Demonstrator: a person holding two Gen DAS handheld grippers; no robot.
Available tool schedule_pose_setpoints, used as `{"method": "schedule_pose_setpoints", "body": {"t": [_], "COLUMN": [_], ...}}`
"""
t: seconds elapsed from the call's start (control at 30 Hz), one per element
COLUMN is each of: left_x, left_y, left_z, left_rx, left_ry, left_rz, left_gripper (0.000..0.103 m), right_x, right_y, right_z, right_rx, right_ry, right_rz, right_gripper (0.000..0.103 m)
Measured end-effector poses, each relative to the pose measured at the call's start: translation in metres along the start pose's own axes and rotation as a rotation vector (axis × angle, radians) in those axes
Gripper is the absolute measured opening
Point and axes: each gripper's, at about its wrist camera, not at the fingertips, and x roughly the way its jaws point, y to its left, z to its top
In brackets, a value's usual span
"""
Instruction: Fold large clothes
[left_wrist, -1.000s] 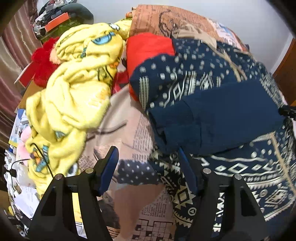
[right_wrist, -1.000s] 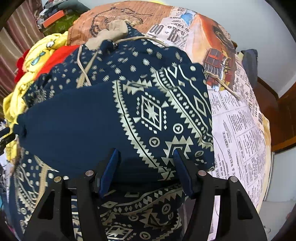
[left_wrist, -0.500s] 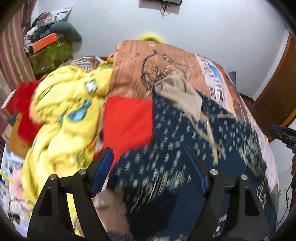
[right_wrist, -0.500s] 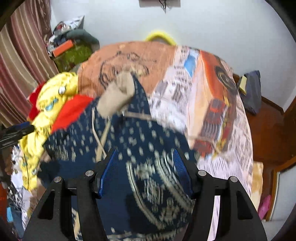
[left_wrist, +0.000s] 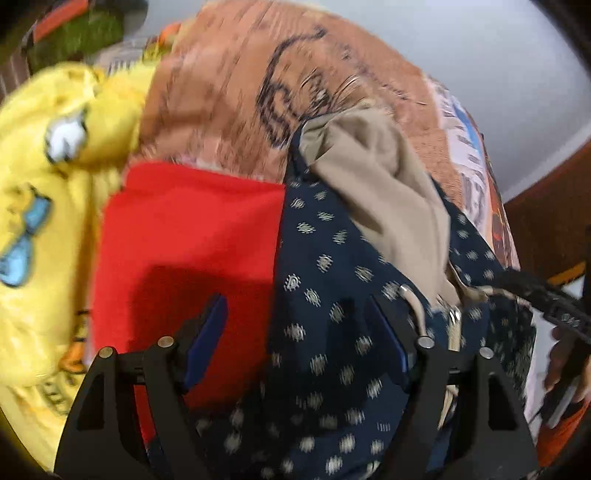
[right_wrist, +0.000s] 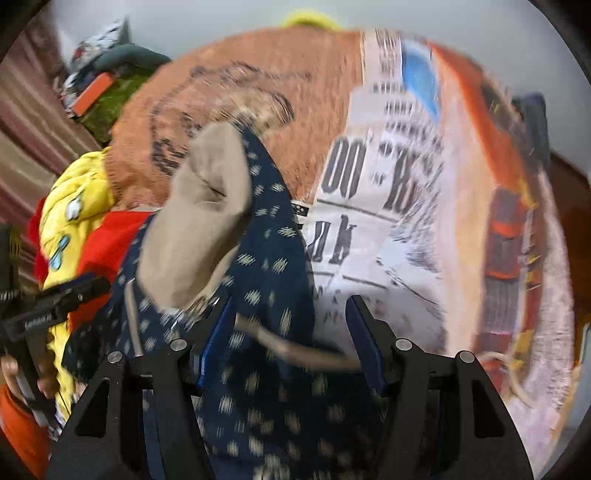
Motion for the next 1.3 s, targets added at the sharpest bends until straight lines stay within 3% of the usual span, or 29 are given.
{"method": "schedule_pose_setpoints", "body": {"t": [0.13, 0.2, 0.27, 0.33, 0.37, 0.6, 0.83, 1.03, 1.3], "left_x": [0.023, 0.028, 0.029, 0.027, 0.023, -0.051, -0.129, -0.162, -0.136], "left_y": [0.011, 0.013, 0.013, 0.009, 0.006, -0.048, -0.088, -0.081, -0.050], "left_z": [0.003, 0.004, 0.002, 0.001, 0.001, -0.005, -0.052, -0.114, -0.191], "left_rx": [-0.084, -0.111, -0.130, -0.121, -0.105, 0.147, 0.335, 0.379, 0.327], "left_ry": [0.046, 0.057, 0.051, 0.043, 0.035, -0.139, -0.221, -0.207, -0.084], "left_rz": [-0.108, -0.168, -0.177, -0.162, -0.154, -0.007, -0.024, -0.047, -0.016], "left_gripper": [0.053, 0.036, 0.026, 0.008, 0.006, 0.004, 0.004, 0.004, 0.004], "right_x": [0.019, 0.023, 0.027, 0.030, 0.030, -0.018, -0.097, -0.136, -0.122], "right_y": [0.004, 0.012, 0.020, 0.029, 0.032, 0.037, 0.053, 0.057, 0.048], "right_z": [0.012, 0.014, 0.012, 0.008, 0.005, -0.009, -0.050, -0.109, -0.179], "right_rx": [0.001, -0.022, -0.055, -0.096, -0.110, -0.127, -0.234, -0.286, -0.265], "right_ry": [-0.021, -0.026, -0.025, -0.012, -0.003, -0.082, -0.164, -0.185, -0.120], "right_rz": [-0.008, 0.009, 0.032, 0.016, 0.021, 0.068, 0.083, 0.085, 0.066], "right_gripper": [0.059, 0.057, 0.043, 0.013, 0.008, 0.007, 0.007, 0.007, 0.007]}}
